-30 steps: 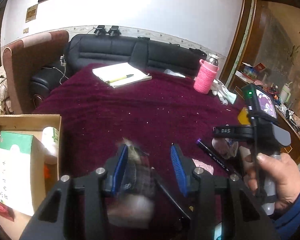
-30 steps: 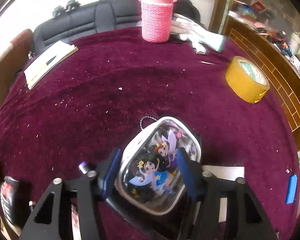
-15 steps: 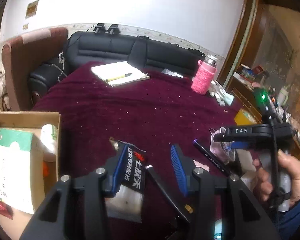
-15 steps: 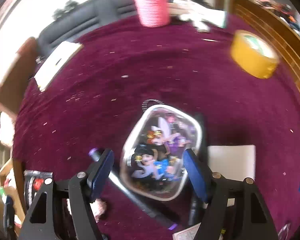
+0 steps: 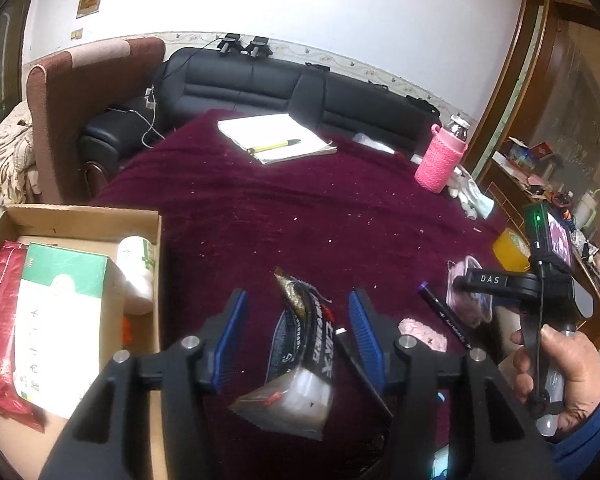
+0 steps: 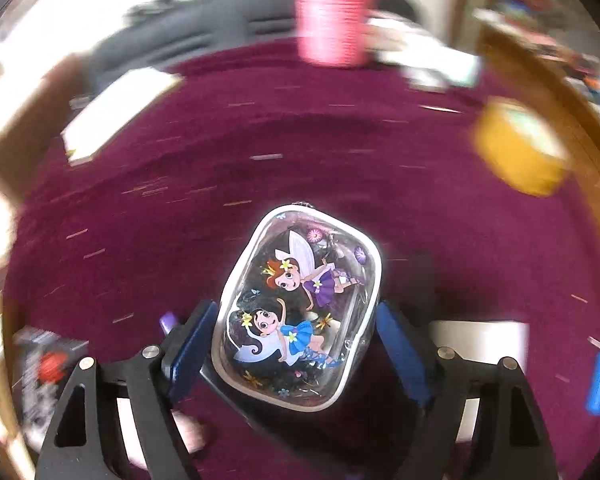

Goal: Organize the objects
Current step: 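Lift the snack bag and pencil case and carry both toward the cardboard box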

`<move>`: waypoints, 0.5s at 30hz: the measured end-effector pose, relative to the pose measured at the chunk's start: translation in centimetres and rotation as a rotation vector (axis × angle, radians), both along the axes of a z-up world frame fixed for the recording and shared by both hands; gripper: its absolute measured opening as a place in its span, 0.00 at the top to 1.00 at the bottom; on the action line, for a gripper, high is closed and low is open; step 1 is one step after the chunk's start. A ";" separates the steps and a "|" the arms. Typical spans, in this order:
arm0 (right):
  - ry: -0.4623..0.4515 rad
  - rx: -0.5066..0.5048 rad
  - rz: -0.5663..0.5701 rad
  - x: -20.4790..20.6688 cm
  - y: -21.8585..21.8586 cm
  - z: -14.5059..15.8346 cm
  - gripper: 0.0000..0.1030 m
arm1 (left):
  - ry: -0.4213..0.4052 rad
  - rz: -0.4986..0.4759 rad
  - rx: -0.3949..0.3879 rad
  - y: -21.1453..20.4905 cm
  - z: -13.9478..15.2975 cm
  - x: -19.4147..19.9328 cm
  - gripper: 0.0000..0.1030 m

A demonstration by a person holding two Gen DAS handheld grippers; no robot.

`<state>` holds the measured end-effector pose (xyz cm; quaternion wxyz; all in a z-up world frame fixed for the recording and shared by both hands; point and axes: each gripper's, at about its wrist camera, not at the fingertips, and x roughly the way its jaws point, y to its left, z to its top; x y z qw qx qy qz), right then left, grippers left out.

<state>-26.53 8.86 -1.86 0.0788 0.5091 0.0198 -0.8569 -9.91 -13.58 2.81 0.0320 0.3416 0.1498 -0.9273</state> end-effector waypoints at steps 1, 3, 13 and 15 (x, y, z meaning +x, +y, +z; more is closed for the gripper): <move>0.032 0.041 0.010 0.4 -0.4 0.1 0.18 | 0.000 0.001 0.002 -0.1 0.0 0.0 0.50; 0.063 0.093 0.023 0.7 -0.7 -0.1 0.17 | -0.002 0.005 0.001 -0.2 0.0 0.1 0.50; 0.046 -0.062 -0.043 2.3 2.5 -1.8 0.19 | -0.069 0.002 -0.017 -0.8 -0.8 -0.4 0.47; 0.077 -0.090 -0.045 2.8 3.3 -1.1 0.19 | -0.079 -0.003 -0.033 -0.6 -0.9 -0.4 0.46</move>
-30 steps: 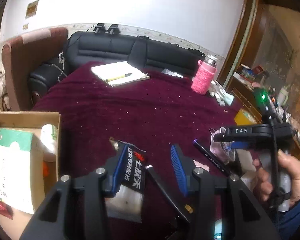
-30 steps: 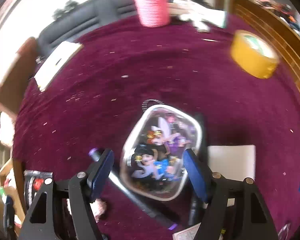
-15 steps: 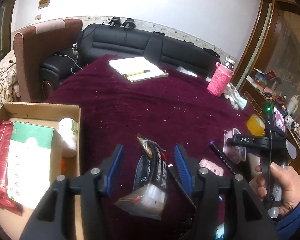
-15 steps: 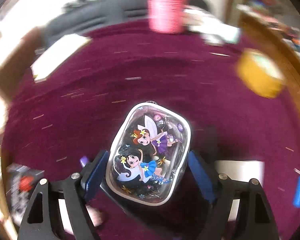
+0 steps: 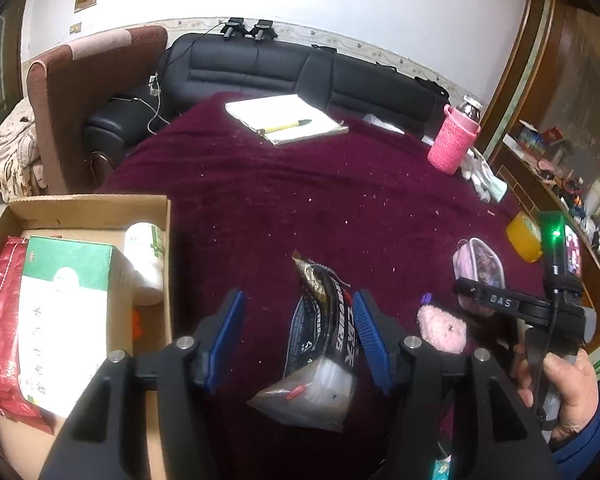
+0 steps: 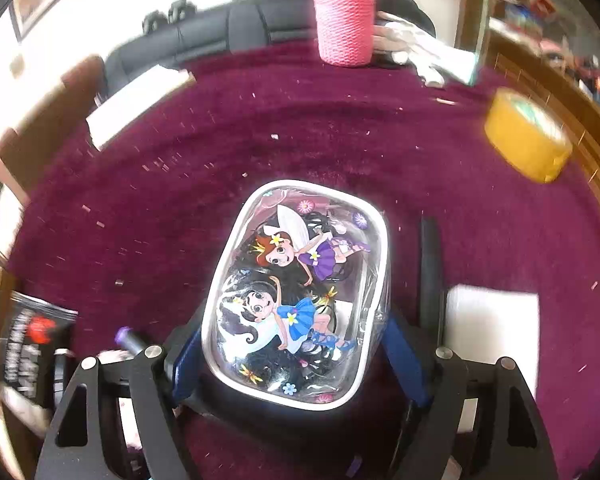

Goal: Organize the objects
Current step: 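Lift the snack bag and pencil case and carry both toward the cardboard box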

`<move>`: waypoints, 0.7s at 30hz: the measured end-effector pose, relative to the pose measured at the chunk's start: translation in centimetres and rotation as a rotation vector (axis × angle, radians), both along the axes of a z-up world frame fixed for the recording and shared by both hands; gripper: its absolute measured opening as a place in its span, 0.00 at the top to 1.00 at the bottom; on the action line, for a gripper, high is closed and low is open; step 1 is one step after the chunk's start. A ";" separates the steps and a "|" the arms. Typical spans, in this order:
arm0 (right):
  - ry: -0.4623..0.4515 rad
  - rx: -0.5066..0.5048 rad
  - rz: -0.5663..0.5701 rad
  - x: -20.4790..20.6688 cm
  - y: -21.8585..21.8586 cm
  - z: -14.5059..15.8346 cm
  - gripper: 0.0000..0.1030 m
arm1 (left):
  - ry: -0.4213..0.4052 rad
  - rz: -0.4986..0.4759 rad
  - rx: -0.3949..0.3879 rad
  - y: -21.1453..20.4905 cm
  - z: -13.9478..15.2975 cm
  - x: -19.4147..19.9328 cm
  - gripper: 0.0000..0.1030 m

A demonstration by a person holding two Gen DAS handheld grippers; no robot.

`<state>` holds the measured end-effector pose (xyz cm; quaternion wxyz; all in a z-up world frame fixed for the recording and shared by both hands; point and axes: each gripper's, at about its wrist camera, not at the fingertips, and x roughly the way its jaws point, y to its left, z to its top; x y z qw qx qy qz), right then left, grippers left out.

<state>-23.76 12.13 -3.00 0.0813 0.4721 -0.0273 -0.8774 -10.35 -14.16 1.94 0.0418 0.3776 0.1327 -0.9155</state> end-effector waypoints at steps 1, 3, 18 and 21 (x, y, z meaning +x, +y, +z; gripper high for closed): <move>0.026 0.009 -0.002 0.2 0.2 0.6 0.19 | -0.009 -0.005 -0.009 0.2 0.0 0.0 0.44; 0.085 -0.013 -0.017 0.6 1.1 1.9 0.19 | -0.027 -0.035 -0.032 0.9 -0.1 -0.1 0.42; 0.072 -0.154 0.051 2.1 0.3 2.5 0.18 | -0.154 -0.149 -0.267 5.4 -3.9 -1.9 0.60; 0.069 -0.154 0.064 2.3 -0.2 2.4 0.18 | -0.185 -0.143 -0.257 5.2 -4.5 -2.1 0.60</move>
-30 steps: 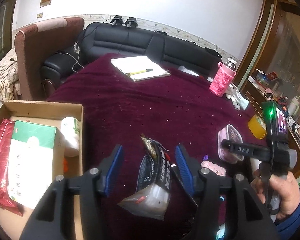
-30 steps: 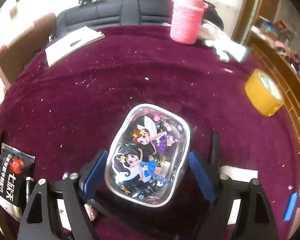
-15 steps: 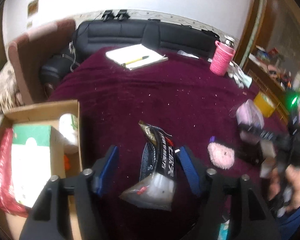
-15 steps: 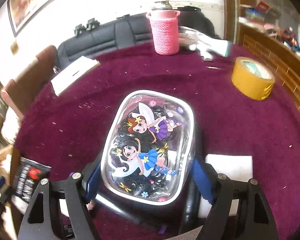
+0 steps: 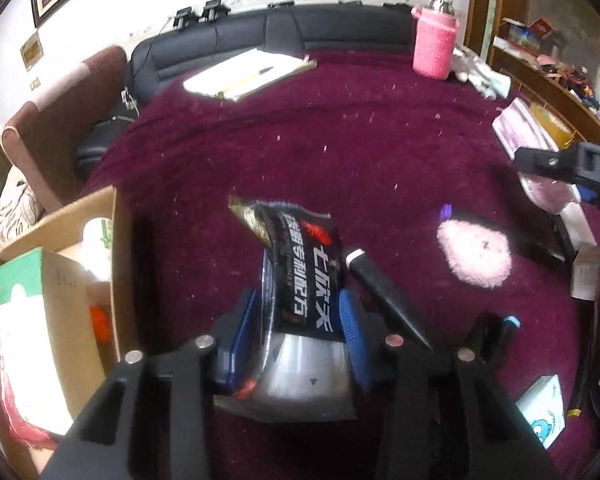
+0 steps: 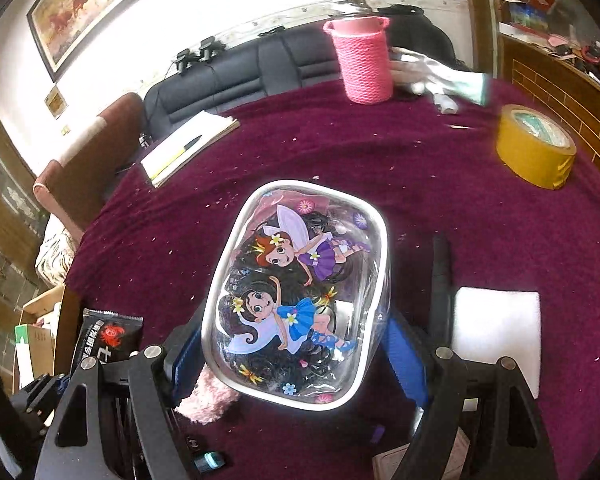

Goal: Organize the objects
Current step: 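Lift the snack bag and pencil case and carry both toward the cardboard box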

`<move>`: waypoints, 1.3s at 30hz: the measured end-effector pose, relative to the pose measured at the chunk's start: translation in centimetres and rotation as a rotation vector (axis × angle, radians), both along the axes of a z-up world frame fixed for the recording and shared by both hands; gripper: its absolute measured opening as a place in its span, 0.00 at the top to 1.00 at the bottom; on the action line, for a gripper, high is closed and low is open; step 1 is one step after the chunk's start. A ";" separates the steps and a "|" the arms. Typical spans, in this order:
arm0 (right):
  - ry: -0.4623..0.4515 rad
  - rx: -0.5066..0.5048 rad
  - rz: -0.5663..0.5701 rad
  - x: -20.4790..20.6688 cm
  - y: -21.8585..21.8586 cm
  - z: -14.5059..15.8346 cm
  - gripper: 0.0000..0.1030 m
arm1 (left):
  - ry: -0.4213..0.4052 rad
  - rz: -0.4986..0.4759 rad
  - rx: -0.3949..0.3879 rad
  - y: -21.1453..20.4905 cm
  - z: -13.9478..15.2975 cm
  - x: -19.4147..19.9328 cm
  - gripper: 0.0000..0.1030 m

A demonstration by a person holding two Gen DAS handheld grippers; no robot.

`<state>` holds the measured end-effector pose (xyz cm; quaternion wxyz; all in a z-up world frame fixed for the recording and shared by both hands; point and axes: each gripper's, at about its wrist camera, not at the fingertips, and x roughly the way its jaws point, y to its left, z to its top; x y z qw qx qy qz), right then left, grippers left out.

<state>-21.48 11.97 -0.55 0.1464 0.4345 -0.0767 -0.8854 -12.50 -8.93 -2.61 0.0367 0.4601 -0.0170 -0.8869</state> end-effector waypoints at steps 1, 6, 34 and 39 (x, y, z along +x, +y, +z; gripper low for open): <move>0.001 0.001 0.002 0.1 -0.2 0.0 0.18 | -0.015 -0.002 -0.009 0.2 -0.3 -0.2 0.57; 0.011 -0.004 0.008 0.3 -0.3 0.1 0.18 | -0.041 0.012 -0.045 0.5 -0.9 -0.5 0.49; 0.103 -0.035 0.202 5.7 -5.9 3.1 0.18 | 0.231 0.028 0.282 -2.3 6.2 5.9 0.63; 0.085 -0.046 0.300 8.2 -8.7 3.6 0.18 | 0.241 0.079 0.291 -4.7 6.8 9.9 0.63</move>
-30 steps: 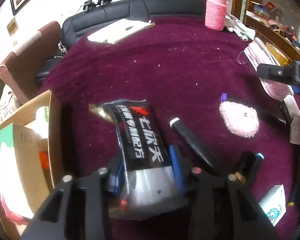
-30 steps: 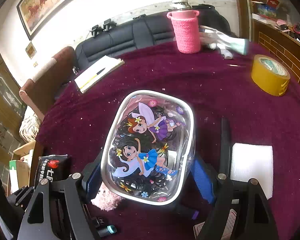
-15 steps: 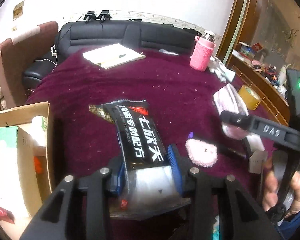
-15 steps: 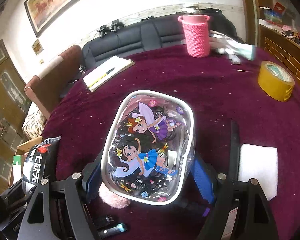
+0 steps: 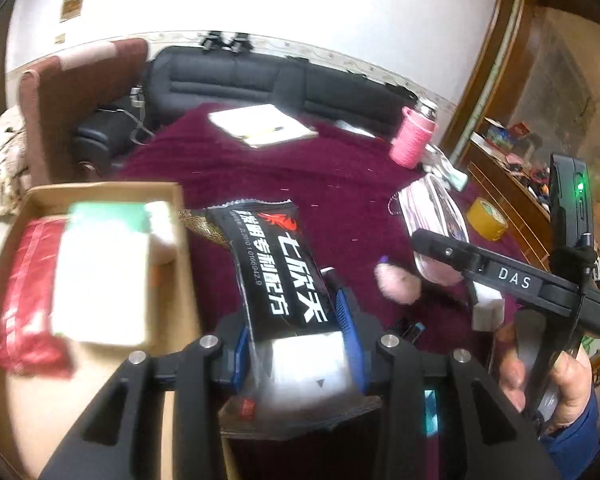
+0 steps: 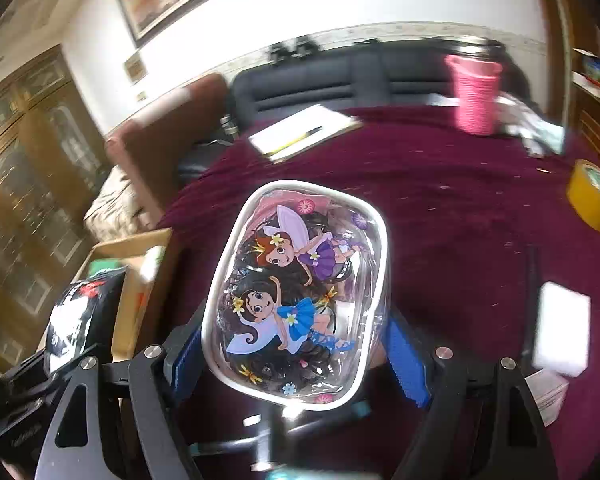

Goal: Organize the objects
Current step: 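Lift the snack bag and pencil case and carry both toward the cardboard box, then lower the snack bag and pencil case into the cardboard box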

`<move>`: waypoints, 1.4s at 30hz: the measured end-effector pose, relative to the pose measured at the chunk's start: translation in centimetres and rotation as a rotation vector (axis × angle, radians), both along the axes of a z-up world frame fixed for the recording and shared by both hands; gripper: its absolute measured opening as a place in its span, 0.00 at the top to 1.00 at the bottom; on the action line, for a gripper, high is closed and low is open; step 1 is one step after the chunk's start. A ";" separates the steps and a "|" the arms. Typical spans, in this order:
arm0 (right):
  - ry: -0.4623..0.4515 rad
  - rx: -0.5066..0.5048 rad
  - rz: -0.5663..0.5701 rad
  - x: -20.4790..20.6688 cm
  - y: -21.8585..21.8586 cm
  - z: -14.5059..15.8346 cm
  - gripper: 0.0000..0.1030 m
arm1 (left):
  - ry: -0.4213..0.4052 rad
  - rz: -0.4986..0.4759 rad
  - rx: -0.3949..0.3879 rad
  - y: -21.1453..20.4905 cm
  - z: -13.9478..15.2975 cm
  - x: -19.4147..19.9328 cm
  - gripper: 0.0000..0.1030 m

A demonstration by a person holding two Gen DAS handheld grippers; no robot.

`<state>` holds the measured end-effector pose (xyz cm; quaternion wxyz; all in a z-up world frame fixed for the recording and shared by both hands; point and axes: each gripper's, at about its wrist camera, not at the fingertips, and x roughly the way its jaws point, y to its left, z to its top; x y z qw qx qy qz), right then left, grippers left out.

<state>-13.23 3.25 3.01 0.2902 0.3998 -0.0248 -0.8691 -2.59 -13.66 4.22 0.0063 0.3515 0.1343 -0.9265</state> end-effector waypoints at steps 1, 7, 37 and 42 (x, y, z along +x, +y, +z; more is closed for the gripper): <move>-0.006 0.000 0.015 0.5 -0.5 0.1 0.18 | 0.001 0.016 -0.006 -0.7 0.1 0.9 0.63; -0.050 -0.018 0.124 3.5 -3.2 0.5 0.18 | -0.006 0.099 -0.009 -4.7 -0.1 5.0 0.63; -0.131 0.127 0.428 10.5 -17.0 -4.2 0.18 | -0.094 0.188 0.051 -12.7 -4.7 10.0 0.63; -0.168 0.128 0.434 10.0 -17.7 -5.1 0.18 | -0.100 0.172 0.052 -13.3 -5.1 10.5 0.62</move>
